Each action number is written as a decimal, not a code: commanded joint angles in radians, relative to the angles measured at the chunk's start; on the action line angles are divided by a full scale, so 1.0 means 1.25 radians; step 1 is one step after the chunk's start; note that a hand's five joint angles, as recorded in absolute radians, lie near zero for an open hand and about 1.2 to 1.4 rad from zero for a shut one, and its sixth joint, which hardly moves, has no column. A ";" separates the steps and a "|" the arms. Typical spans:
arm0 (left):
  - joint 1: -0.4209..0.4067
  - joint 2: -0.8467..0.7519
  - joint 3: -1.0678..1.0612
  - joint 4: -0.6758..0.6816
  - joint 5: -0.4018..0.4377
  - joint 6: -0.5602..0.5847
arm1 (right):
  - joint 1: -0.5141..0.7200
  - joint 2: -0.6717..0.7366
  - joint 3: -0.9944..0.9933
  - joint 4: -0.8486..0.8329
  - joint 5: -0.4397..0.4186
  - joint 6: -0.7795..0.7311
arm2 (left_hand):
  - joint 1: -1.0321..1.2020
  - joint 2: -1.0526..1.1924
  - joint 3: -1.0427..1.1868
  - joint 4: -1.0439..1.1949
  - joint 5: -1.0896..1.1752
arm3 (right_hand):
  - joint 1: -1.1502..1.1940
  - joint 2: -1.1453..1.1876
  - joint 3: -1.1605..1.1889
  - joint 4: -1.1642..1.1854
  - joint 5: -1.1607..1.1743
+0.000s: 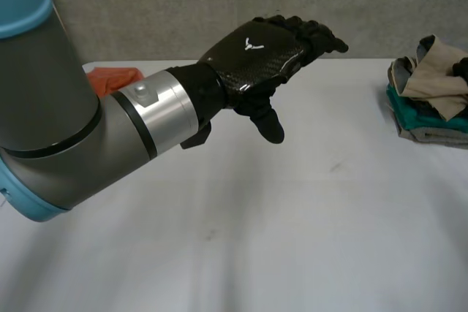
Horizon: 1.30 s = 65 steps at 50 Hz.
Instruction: Fold the laundry.
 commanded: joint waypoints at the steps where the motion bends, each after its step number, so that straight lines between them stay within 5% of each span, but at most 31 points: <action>1: 0.000 -0.008 -0.002 0.000 -0.002 0.000 | -0.002 -0.039 0.053 0.008 0.018 -0.040 | 0.003 0.001 -0.006 -0.001 -0.015 | -0.696 -0.787 -0.808 -0.822 -0.735; 8: -0.002 0.003 -0.001 0.000 -0.002 0.000 | -0.017 -0.226 0.199 0.134 0.158 0.006 | 0.003 0.001 -0.006 -0.001 -0.015 | -0.696 -0.787 -0.808 -0.822 -0.735; 20: -0.009 0.004 -0.002 0.000 -0.003 -0.006 | -0.137 -0.489 0.392 0.381 0.223 0.019 | 0.003 0.001 -0.006 -0.001 -0.015 | -0.696 -0.787 -0.808 -0.822 -0.735; 29: -0.010 0.006 0.035 0.003 -0.018 -0.012 | -0.182 -0.546 0.151 0.509 0.600 -0.110 | 0.010 0.008 0.001 0.006 -0.008 | -0.696 -0.787 -0.808 -0.822 -0.735; 33: -0.010 0.011 0.120 0.012 -0.084 -0.042 | -0.118 -0.557 0.092 0.438 0.670 -0.135 | 0.014 0.012 0.006 0.011 -0.003 | -0.696 -0.787 -0.808 -0.822 -0.735; 39: 0.016 0.033 0.250 0.046 -0.255 -0.113 | 0.102 -0.657 0.190 0.271 0.659 -0.066 | 0.012 0.010 0.003 0.009 -0.005 | -0.696 -0.787 -0.808 -0.822 -0.735; 44: 0.174 0.027 0.282 0.044 -0.365 -0.055 | 0.250 -0.770 0.454 0.111 0.522 -0.057 | 0.064 0.061 0.055 0.060 0.046 | -0.696 -0.787 -0.808 -0.822 -0.735; 50: 0.326 -0.022 0.222 0.030 -0.402 0.108 | 0.377 -0.805 0.690 0.050 0.411 -0.060 | 0.073 0.071 0.065 0.070 0.056 | -0.696 -0.787 -0.808 -0.822 -0.735; 59: 0.431 -0.305 0.217 0.056 -0.397 0.393 | 0.477 -0.751 0.851 0.106 0.412 -0.093 | 0.071 0.069 0.062 0.067 0.053 | -0.696 -0.787 -0.808 -0.822 -0.735; 65: 0.487 -0.460 0.261 0.150 -0.340 0.476 | 0.495 -0.683 0.889 0.129 0.422 -0.135 | 0.064 0.062 0.055 0.060 0.046 | -0.696 -0.787 -0.808 -0.822 -0.735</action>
